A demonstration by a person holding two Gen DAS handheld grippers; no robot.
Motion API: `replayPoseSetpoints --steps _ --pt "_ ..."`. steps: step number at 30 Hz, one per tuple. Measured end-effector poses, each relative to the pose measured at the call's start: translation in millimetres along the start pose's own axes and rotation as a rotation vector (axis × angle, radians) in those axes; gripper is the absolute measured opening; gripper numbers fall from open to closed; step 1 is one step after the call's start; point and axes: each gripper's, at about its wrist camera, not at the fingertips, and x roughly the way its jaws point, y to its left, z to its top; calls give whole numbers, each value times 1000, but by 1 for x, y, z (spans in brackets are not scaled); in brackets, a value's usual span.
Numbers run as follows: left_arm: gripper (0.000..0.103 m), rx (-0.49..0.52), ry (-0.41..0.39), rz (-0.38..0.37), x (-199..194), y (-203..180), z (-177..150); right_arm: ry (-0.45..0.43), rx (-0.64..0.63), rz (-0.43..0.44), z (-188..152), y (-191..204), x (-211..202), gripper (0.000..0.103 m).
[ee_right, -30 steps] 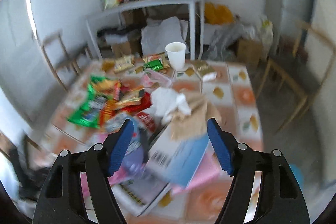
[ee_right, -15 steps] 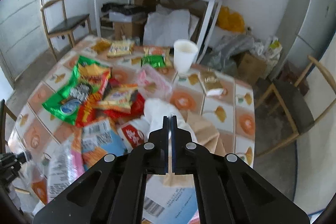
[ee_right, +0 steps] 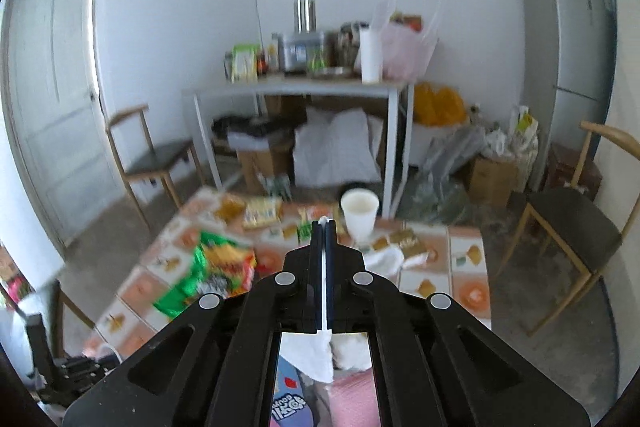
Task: Collect trash
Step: 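Lift the clear cup with the left gripper while the right gripper grasps a white tissue, then carry cup and tissue to the blue wastebasket and open both grippers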
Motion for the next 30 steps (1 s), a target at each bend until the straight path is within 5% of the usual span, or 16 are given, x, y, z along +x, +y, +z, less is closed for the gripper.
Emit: replayPoseSetpoints --steps 10,17,21,30 --pt "8 65 -102 5 -42 -28 19 -192 49 -17 15 -32 -89 0" --pt "8 160 -149 -117 -71 -84 34 -274 102 -93 -4 -72 -150 0" --pt "8 248 -107 -228 -68 -140 38 -276 151 -163 -27 -101 -177 0" --pt "8 474 146 -504 -7 -323 8 -157 297 -336 -94 -171 -197 0"
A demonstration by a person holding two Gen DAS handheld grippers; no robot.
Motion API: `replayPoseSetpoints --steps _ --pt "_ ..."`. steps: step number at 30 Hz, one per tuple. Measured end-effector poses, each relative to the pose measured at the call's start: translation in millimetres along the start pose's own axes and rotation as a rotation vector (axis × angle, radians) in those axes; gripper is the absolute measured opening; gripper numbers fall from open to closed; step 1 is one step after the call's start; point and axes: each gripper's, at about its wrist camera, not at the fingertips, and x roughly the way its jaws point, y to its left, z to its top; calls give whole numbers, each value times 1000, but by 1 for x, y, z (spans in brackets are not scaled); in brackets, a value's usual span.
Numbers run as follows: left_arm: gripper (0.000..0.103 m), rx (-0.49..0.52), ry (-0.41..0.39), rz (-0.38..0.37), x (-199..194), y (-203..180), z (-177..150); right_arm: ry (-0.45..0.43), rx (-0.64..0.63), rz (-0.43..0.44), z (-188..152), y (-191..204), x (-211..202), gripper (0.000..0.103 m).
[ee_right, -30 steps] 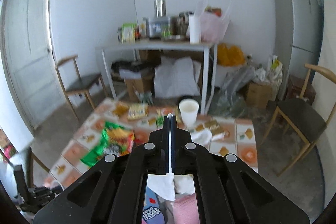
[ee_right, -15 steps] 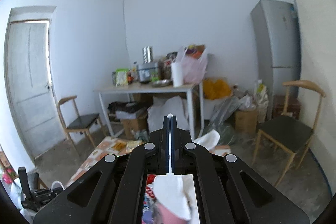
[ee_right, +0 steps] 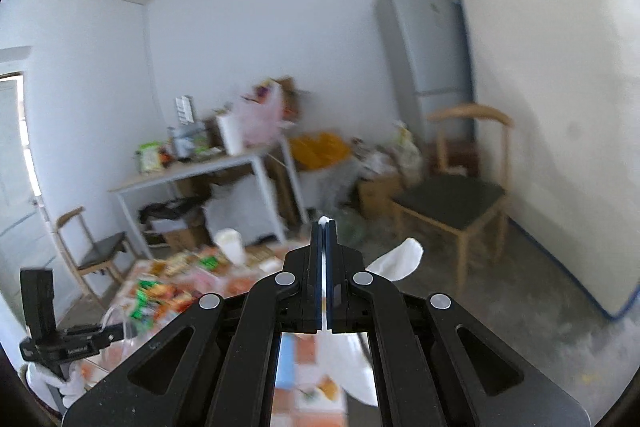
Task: Collect trash
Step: 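Carry cup and tissue to the blue wastebasket and open both grippers, then return to the table and grasp the tan cloth with the left gripper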
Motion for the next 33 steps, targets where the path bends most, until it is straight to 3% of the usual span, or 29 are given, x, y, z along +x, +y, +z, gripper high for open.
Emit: replayPoseSetpoints --steps 8,13,18,19,20,21,22,23,26,33 --pt "8 100 250 -73 173 -104 0 182 113 -154 -54 -81 45 0" --pt "8 123 412 -38 276 -147 -23 275 226 -219 -86 -138 77 0" --pt "8 134 501 23 353 -175 -41 353 301 -285 -111 -184 113 2" --pt "10 118 513 25 369 -179 -45 372 310 -284 -116 -192 120 6" --pt "19 110 518 22 380 -182 -49 399 318 -293 -124 -201 128 6" --pt "28 111 521 18 385 -183 -52 424 322 -297 -130 -207 133 17" --pt "44 123 516 19 392 -189 -54 452 321 -314 -138 -214 141 26" --pt "50 133 501 23 396 -187 -52 459 318 -333 -144 -218 136 29" --pt "57 171 441 1 389 -200 -51 469 332 -341 -157 -224 130 29" --pt "58 131 360 -116 319 -182 -29 420 365 -271 -155 -207 103 34"
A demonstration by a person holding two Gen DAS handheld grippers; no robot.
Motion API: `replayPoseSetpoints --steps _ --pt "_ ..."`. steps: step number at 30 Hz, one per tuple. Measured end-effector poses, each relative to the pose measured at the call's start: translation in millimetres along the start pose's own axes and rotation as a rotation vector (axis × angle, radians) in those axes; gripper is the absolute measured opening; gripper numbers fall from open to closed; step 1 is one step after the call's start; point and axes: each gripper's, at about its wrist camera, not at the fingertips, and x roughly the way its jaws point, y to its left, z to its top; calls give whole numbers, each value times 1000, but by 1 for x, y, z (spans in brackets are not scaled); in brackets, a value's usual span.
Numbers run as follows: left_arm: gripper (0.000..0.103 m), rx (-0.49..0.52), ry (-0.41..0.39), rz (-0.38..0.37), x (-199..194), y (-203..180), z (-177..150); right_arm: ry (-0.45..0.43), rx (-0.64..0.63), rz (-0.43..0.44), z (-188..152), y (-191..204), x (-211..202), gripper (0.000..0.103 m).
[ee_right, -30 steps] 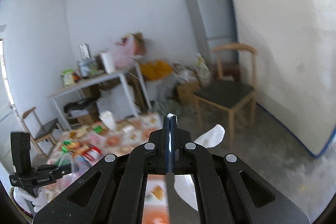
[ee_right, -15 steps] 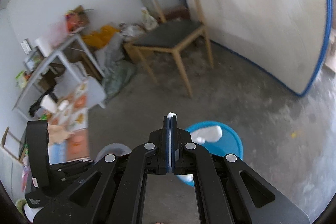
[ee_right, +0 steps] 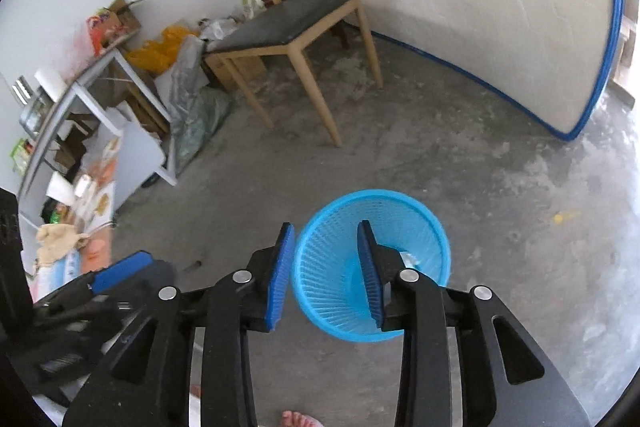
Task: Collect trash
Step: 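Return to the table and grasp the tan cloth with the left gripper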
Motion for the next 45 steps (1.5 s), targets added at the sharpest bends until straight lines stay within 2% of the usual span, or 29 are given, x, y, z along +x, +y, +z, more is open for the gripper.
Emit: replayPoseSetpoints --steps 2,5,10,13,16,20,27,30,36,40,43,45 --pt "60 1 -31 -25 -35 10 -6 -10 -5 42 -4 10 -10 37" --pt "61 22 -66 -10 -81 22 -16 -14 -13 124 -8 31 -21 42" --pt "63 -26 -138 54 -155 69 -35 12 -47 262 -15 76 -29 52" --pt "64 -82 -177 101 -192 100 -53 55 -77 363 -24 107 -27 59" --pt "64 -126 -204 161 -223 129 -81 143 -123 478 -37 148 -17 66" --pt "64 -146 -211 210 -248 150 -114 226 -200 555 -49 196 -2 74" --pt "64 -117 -233 246 -257 163 -152 279 -301 550 -55 260 15 89" --pt "64 -89 -232 232 -253 160 -158 286 -349 507 -51 280 28 92" --pt "64 -39 -226 190 -248 153 -161 362 -438 430 -55 309 61 92" --pt "64 -37 -243 156 -280 160 -144 393 -467 419 -60 313 66 92" --pt "64 -24 -232 180 -313 176 -107 404 -486 422 -62 314 67 92" --pt "64 -17 -203 168 -323 187 -81 421 -480 433 -63 317 71 92"
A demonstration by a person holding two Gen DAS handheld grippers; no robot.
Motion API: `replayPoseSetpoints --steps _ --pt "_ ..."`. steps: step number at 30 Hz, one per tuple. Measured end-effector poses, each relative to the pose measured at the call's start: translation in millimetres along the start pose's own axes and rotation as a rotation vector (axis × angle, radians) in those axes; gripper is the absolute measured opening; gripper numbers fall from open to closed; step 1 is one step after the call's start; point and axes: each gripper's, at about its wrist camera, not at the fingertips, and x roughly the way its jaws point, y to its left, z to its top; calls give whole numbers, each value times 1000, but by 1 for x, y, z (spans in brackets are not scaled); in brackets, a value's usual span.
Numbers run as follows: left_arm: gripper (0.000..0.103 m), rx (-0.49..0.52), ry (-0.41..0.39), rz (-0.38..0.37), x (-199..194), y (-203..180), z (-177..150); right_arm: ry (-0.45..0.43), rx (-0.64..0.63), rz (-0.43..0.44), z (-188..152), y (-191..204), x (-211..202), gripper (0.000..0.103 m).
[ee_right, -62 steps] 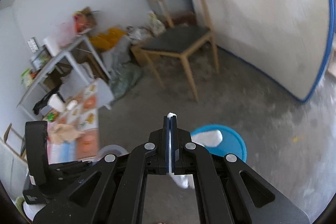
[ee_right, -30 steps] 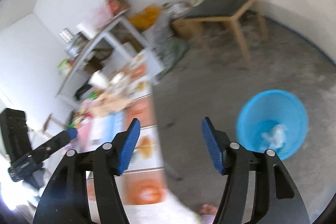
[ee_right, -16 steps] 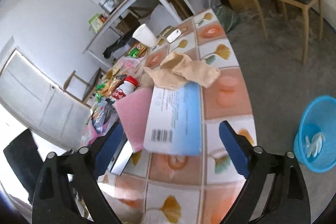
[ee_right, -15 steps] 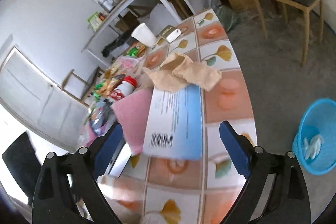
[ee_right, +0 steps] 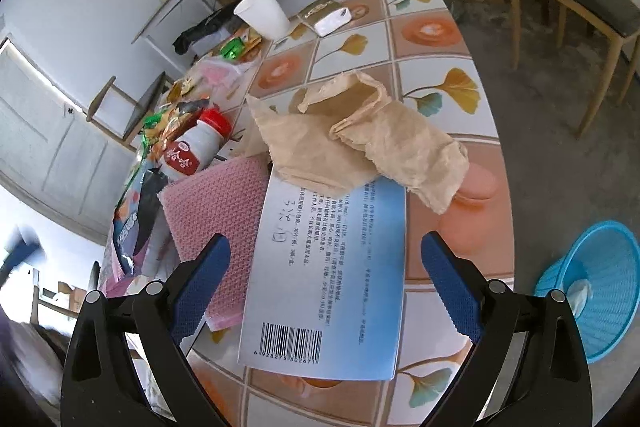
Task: Collect trash
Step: 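Return to the table and grasp the tan cloth with the left gripper, then lift the tan cloth with the left gripper while the right gripper grasps the blue-and-white box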
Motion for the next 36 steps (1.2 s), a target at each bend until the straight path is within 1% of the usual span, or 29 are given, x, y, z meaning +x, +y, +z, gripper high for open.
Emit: replayPoseSetpoints --steps 1,3,4,5,6,9,10,11,13,15,18,23,26,28,29,30,32,33,35,36 --pt "64 -16 50 -18 5 12 21 6 9 5 0 -2 1 92" --pt "64 -47 119 -70 20 29 44 10 18 8 2 -2 4 92" --pt "64 -63 183 -82 38 39 58 12 22 14 2 -3 5 92" --pt "64 -65 235 -69 55 45 67 15 29 20 3 -4 6 92" --pt "64 -53 265 -54 67 50 74 17 32 27 3 -5 6 92" --pt "64 10 371 27 121 60 87 20 40 45 3 -5 9 92" --pt "64 3 419 42 141 66 90 19 40 51 3 -5 9 92" --pt "64 -25 466 40 159 73 92 18 41 54 4 -5 10 92" --pt "64 -60 518 28 180 76 96 17 45 65 3 -6 11 92" --pt "64 -44 532 12 194 70 100 17 48 78 2 -9 12 92" --pt "64 -10 546 11 212 56 102 19 53 94 1 -15 13 92" --pt "64 22 643 66 253 43 89 0 66 128 -2 -24 10 91" --pt "64 26 667 86 267 45 83 -9 71 138 -5 -31 8 91" --pt "63 13 660 78 269 46 85 -12 71 133 -6 -32 7 90" --pt "57 11 656 78 269 47 85 -12 70 131 -7 -32 7 90" --pt "55 8 652 73 268 48 86 -11 68 130 -7 -33 7 90" --pt "42 -4 651 58 266 50 88 -9 65 127 -8 -32 9 90" --pt "37 -10 650 48 265 51 89 -8 65 123 -9 -31 10 90" --pt "20 -14 646 35 264 53 91 -7 63 112 -7 -30 12 89" --pt "16 -14 644 30 265 54 92 -7 64 106 -6 -30 13 88"
